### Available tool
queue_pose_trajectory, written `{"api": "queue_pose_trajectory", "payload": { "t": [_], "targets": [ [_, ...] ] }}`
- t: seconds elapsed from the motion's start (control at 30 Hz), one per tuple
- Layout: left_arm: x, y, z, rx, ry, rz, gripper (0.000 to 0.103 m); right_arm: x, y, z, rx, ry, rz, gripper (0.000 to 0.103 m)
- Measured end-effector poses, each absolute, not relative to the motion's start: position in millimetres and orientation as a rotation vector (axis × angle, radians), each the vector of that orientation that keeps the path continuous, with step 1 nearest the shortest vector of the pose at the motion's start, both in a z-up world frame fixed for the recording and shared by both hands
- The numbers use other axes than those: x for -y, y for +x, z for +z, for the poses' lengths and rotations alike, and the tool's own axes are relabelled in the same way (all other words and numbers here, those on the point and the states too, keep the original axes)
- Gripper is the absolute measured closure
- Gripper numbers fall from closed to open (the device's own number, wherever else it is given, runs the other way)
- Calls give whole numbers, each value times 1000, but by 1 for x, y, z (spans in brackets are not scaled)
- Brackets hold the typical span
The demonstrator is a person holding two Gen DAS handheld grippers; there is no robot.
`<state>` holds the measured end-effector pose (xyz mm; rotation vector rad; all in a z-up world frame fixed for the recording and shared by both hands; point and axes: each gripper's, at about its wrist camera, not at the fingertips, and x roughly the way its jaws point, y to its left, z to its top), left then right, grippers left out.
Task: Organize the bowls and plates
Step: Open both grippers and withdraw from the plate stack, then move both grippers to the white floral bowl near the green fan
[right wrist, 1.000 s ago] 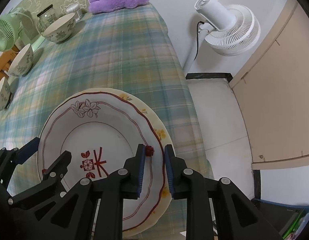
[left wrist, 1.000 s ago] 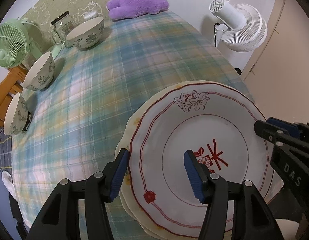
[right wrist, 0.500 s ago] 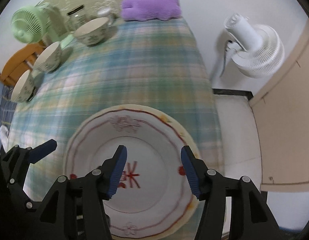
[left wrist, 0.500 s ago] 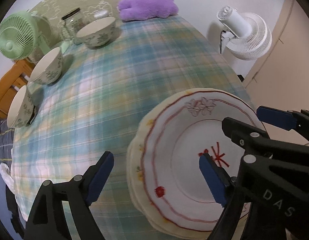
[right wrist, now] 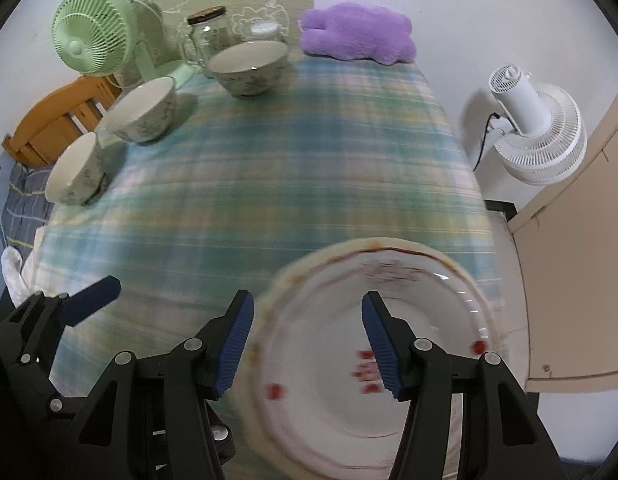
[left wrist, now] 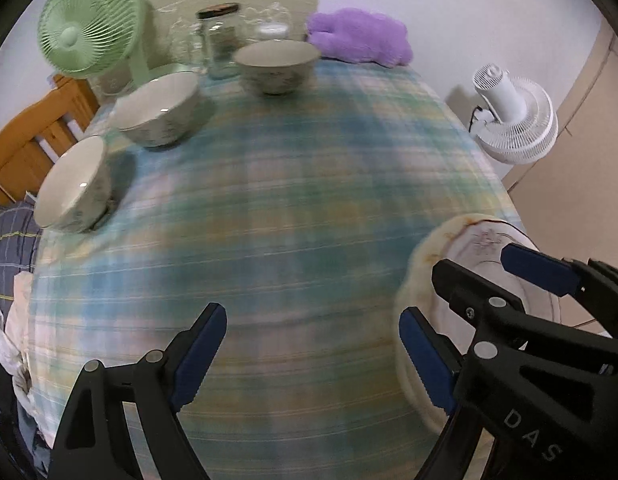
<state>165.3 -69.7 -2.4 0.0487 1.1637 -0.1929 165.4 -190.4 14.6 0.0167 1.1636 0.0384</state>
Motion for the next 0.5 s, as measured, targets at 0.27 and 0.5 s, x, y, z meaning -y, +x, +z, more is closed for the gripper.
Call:
{"api": "queue_pose_trajectory", "payload": {
  "t": [0.27,0.5],
  "targets": [
    [-1,169,9,-1132,49,-206,14,120,168,21,-1131,79,17,43],
    [-53,175,12,-1097,86,-195,14,68,170,20,-1093,116,13,43]
  ]
}}
